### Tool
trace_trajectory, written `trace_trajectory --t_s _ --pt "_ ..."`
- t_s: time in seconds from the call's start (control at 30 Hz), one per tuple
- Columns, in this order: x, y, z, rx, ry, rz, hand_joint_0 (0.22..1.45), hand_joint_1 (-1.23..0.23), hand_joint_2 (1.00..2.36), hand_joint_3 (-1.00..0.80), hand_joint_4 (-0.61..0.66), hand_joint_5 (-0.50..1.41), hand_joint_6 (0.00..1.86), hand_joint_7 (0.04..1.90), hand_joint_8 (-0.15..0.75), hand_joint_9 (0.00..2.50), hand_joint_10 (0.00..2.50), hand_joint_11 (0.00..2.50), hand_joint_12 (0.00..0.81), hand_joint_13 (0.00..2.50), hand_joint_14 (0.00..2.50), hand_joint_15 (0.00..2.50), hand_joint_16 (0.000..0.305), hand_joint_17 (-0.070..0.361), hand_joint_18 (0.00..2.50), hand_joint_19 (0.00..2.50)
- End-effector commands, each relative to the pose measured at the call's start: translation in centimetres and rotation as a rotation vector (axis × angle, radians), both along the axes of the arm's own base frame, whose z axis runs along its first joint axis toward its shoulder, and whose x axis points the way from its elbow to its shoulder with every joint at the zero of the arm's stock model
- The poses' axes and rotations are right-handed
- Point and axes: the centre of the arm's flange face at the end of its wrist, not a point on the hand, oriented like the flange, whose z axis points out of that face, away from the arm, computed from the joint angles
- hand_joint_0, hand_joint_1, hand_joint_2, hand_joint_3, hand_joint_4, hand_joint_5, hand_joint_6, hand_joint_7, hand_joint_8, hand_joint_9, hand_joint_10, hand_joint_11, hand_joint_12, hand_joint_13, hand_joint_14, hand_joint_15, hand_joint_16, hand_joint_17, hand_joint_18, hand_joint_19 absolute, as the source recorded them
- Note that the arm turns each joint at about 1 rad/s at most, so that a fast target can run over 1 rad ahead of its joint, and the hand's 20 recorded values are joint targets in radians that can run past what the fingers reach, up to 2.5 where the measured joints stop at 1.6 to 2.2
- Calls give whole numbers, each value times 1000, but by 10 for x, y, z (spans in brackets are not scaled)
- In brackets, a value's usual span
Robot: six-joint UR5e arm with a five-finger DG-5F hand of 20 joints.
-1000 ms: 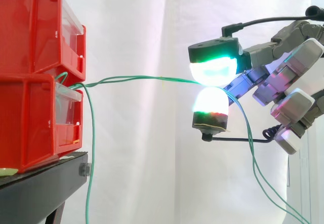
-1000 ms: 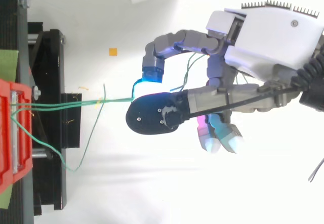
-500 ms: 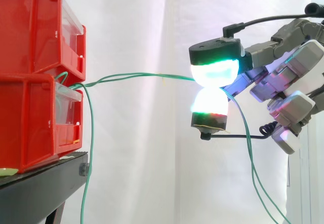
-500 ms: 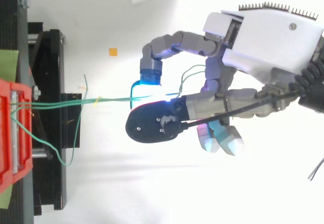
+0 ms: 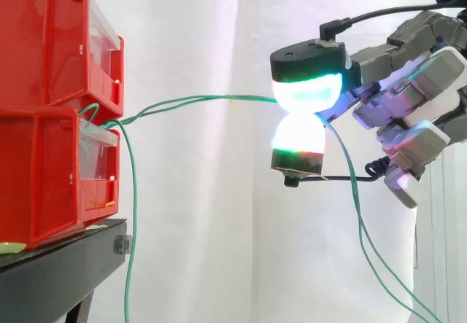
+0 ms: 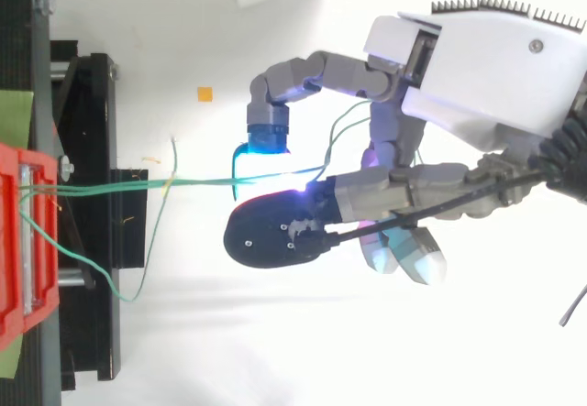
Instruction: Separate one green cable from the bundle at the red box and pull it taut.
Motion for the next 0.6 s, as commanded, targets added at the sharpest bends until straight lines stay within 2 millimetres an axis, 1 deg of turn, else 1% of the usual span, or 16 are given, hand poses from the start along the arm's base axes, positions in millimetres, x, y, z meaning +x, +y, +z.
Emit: trace_trajectory --t_s 0.0,0.17,0.37,0.57 --pt "0 -1 0 -14 4 5 690 -672 1013 -350 6 128 548 1323 237 2069 24 641 385 1603 22 702 48 108 1185 528" --pt "0 0 0 -15 5 7 689 -669 1011 -361 0 127 549 1317 238 2068 22 649 387 1603 21 692 48 108 1186 526" --pt "1 0 0 -81 23 38 688 -669 1011 -361 5 127 550 1313 246 2064 22 647 386 1601 20 693 48 108 1186 528" --pt "3 1 6 -124 24 59 687 -669 1011 -362 -2 126 550 1313 237 2062 22 647 385 1602 21 688 48 108 1187 527"
